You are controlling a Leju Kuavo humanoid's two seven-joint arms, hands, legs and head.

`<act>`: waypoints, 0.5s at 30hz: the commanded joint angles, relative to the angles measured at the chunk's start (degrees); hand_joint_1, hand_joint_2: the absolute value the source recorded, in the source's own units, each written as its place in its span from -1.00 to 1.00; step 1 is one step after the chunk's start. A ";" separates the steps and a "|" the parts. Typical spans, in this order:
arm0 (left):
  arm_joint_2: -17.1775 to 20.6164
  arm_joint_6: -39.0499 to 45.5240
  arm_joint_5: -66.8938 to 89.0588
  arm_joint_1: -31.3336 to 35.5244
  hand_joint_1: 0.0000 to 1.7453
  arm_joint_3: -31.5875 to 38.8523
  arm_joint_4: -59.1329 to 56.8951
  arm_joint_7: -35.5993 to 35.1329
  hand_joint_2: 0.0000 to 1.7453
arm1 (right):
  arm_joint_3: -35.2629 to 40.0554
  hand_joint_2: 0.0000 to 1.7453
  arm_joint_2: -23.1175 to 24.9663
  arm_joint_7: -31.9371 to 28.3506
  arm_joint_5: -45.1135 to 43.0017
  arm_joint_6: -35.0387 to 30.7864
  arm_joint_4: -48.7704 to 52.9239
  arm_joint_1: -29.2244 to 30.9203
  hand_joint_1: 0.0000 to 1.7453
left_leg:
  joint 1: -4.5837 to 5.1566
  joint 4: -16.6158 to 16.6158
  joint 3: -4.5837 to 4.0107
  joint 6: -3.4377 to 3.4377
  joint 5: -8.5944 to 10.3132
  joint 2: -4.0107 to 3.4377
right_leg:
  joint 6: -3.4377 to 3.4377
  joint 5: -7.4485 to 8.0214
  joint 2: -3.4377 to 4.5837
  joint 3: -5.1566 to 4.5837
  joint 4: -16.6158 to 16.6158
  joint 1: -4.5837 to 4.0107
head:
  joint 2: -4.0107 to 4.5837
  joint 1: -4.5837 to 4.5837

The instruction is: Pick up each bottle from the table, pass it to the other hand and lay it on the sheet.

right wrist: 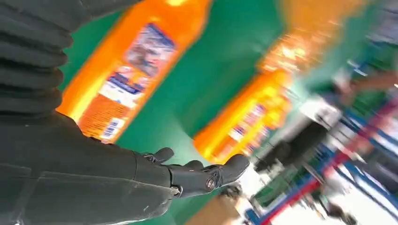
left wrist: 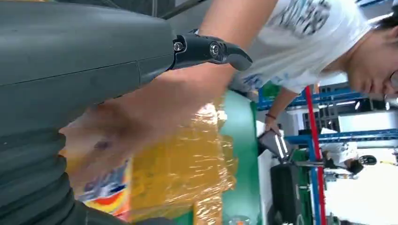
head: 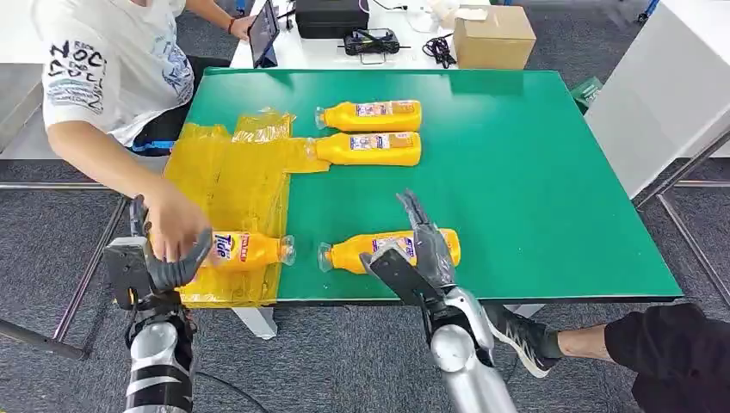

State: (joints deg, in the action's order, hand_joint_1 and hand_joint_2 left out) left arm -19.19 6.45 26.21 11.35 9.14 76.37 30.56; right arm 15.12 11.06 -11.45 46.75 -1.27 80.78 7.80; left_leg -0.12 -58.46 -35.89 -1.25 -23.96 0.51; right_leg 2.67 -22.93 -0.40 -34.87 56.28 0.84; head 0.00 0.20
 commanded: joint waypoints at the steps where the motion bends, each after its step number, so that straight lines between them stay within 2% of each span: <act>1: -0.25 -0.86 -0.32 -2.44 -1.00 -1.37 -1.39 0.11 1.00 | 1.32 1.00 -5.35 0.77 0.53 0.50 -13.93 5.84 -1.00 | -0.03 0.10 0.37 0.05 -0.12 -0.12 | -0.11 -0.07 0.11 0.35 -0.13 -0.04 | 0.00 -0.02; 3: -0.27 -0.86 -0.32 -2.35 -1.00 -1.39 -1.33 0.11 1.00 | 1.38 1.00 -5.28 0.77 0.53 0.53 -13.78 5.88 -1.00 | -0.01 0.07 0.25 0.04 -0.09 -0.10 | -0.07 -0.05 0.10 0.22 -0.06 -0.02 | 0.00 -0.02; 4: -0.27 -0.86 -0.32 -2.35 -1.00 -1.39 -1.33 0.11 1.00 | 1.38 1.00 -5.28 0.77 0.53 0.53 -13.78 5.88 -1.00 | -0.04 0.11 0.57 0.09 -0.23 -0.20 | -0.16 -0.16 0.19 0.51 -0.10 -0.06 | 0.00 -0.02; 7: -0.27 -0.86 -0.32 -2.35 -1.00 -1.39 -1.33 0.11 1.00 | 1.38 1.00 -5.28 0.77 0.53 0.53 -13.78 5.88 -1.00 | -0.01 0.07 0.18 0.04 -0.06 -0.06 | -0.06 -0.04 0.06 0.17 -0.07 -0.03 | 0.00 -0.02; 11: -0.27 -0.86 -0.32 -2.35 -1.00 -1.39 -1.33 0.11 1.00 | 1.38 1.00 -5.28 0.77 0.53 0.53 -13.78 5.88 -1.00 | -0.04 0.03 0.32 0.06 -0.14 -0.15 | -0.10 -0.08 0.14 0.29 -0.05 -0.05 | 0.00 -0.02; 15: -0.18 -1.95 -0.42 -2.99 -1.00 -2.25 -1.64 -0.12 1.00 | 2.75 1.00 -6.91 2.05 0.74 1.45 -14.81 7.12 -1.00 | -0.03 0.06 0.36 0.06 -0.14 -0.13 | -0.11 -0.09 0.12 0.34 -0.08 -0.05 | 0.00 0.00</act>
State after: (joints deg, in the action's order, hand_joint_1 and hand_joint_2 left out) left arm -19.17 5.66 25.86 9.35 8.28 76.37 30.75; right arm 15.17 7.39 -10.76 47.30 -1.01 71.65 10.91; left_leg -0.13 -58.46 -35.92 -1.24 -23.96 0.51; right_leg 2.67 -22.93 -0.40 -34.89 56.28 0.83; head 0.00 0.20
